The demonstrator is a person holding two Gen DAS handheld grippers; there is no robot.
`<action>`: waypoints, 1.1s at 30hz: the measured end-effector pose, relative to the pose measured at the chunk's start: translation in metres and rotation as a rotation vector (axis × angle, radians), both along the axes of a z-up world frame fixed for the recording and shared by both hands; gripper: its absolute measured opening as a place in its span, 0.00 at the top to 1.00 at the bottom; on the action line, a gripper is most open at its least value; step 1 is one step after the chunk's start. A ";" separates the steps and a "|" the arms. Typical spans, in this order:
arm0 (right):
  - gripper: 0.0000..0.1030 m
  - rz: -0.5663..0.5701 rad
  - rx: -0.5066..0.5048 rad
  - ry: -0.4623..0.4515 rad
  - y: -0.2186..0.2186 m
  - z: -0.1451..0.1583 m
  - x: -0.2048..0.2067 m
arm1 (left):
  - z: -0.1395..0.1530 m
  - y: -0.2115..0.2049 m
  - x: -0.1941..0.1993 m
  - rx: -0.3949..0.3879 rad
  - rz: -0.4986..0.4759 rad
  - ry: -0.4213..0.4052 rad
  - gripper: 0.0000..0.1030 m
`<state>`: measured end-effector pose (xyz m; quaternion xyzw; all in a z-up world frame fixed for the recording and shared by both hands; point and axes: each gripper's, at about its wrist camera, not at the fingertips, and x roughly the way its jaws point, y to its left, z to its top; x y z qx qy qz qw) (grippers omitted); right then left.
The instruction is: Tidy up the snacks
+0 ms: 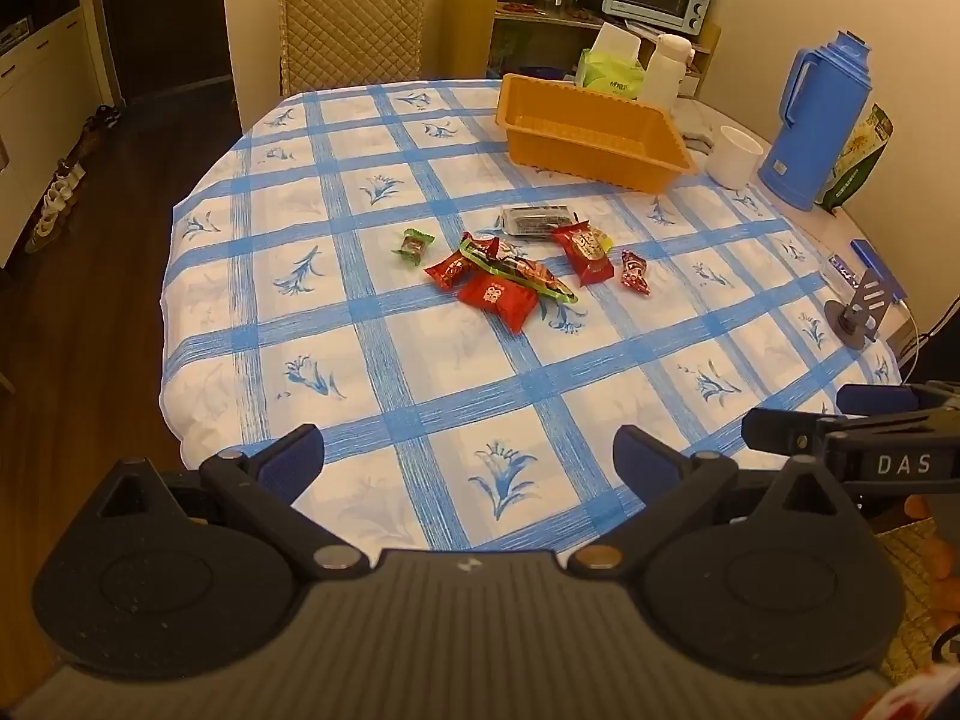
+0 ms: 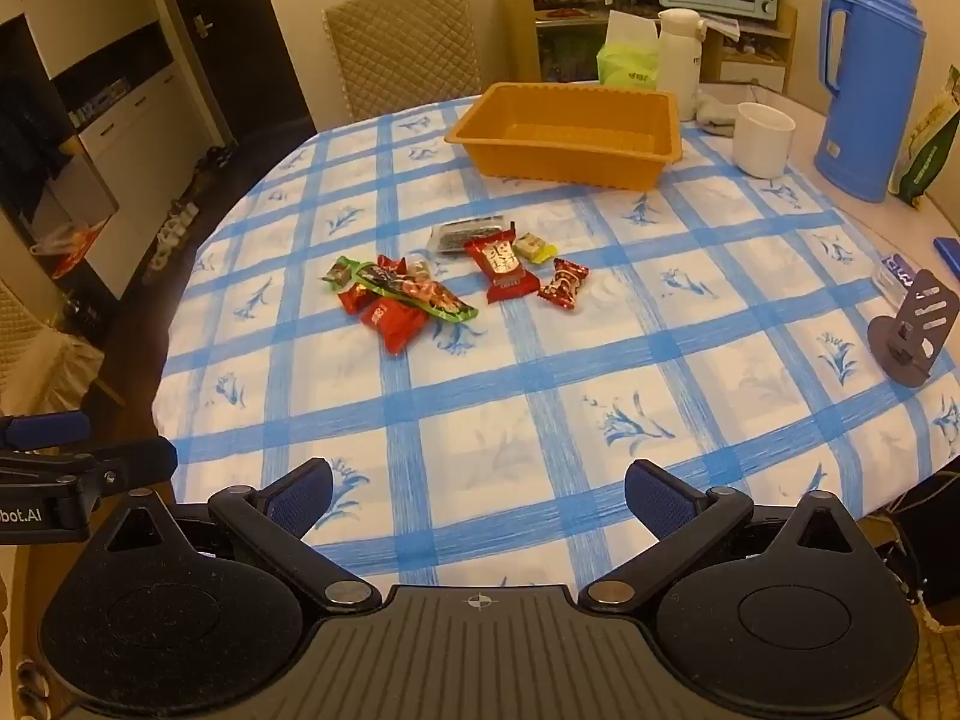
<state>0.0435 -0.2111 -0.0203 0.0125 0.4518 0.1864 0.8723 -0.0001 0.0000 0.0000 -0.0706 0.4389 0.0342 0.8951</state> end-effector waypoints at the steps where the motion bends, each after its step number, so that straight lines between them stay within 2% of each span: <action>1: 0.00 0.000 0.000 0.000 0.000 0.000 0.000 | 0.000 0.000 0.000 0.000 0.000 0.001 0.00; 33: 0.00 0.000 -0.003 -0.008 0.004 0.003 -0.001 | 0.000 0.001 -0.001 -0.009 0.002 -0.007 0.00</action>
